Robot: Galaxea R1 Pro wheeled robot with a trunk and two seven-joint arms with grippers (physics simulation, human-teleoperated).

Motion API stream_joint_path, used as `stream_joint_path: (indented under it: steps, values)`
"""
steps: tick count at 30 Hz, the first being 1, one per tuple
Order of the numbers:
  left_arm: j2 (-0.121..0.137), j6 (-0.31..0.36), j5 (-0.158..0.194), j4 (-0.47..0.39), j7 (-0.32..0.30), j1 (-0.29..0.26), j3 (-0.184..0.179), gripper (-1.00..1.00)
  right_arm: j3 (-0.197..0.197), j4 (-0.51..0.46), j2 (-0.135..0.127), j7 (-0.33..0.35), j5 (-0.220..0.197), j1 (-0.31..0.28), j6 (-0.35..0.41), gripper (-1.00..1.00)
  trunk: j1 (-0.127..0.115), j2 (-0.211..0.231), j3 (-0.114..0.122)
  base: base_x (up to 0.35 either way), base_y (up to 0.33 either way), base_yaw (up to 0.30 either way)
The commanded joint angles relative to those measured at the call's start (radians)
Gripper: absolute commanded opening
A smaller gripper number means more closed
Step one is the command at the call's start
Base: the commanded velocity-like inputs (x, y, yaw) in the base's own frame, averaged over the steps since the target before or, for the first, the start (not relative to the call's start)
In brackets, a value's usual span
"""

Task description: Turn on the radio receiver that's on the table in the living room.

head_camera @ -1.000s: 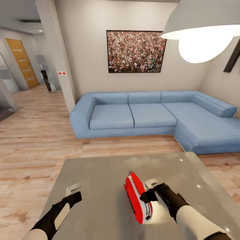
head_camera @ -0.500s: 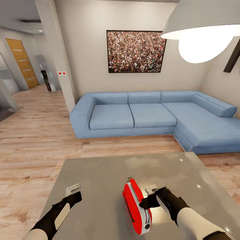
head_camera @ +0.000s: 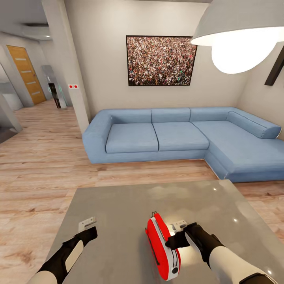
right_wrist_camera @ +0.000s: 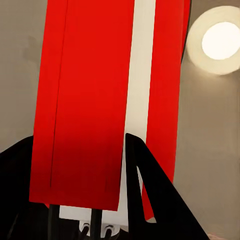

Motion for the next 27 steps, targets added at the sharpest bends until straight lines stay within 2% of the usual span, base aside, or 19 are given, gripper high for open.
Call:
stream_joint_path:
  steps: [1,6,12,15,19,27]
  values:
    - [0.0,0.0,0.0,0.0,0.0,0.0,0.0,-1.0,-0.001,0.0,0.0,0.0,-0.004,0.0,0.001,-1.0,0.004,-0.007,-0.003,0.0,0.0,0.0]
    - [-0.001,0.0,0.0,0.0,0.001,0.0,-0.001,-1.0,-0.001,0.001,0.0,0.0,-0.004,0.0,0.0,-1.0,0.023,-0.042,-0.019,0.0,0.0,0.0]
    - [-0.002,0.001,0.0,0.0,0.0,0.0,-0.001,-1.0,-0.001,0.005,0.0,0.0,-0.004,0.0,-0.004,-1.0,0.023,-0.042,-0.019,0.0,0.0,0.0]
    - [-0.019,0.003,-0.002,0.0,-0.002,0.007,0.001,-1.0,0.004,-0.025,0.017,0.002,0.006,-0.019,0.011,-1.0,0.021,-0.039,-0.018,0.0,0.0,0.0]
    - [-0.023,0.006,-0.001,0.0,-0.002,0.01,0.001,-1.0,0.004,-0.046,0.021,0.004,0.005,-0.037,0.011,-1.0,0.021,-0.039,-0.018,0.0,0.0,0.0]
    - [-0.022,0.007,0.001,0.0,-0.002,0.012,0.0,-1.0,0.002,-0.048,0.017,0.005,0.002,-0.044,0.007,-1.0,0.021,-0.039,-0.018,0.0,0.0,0.0]
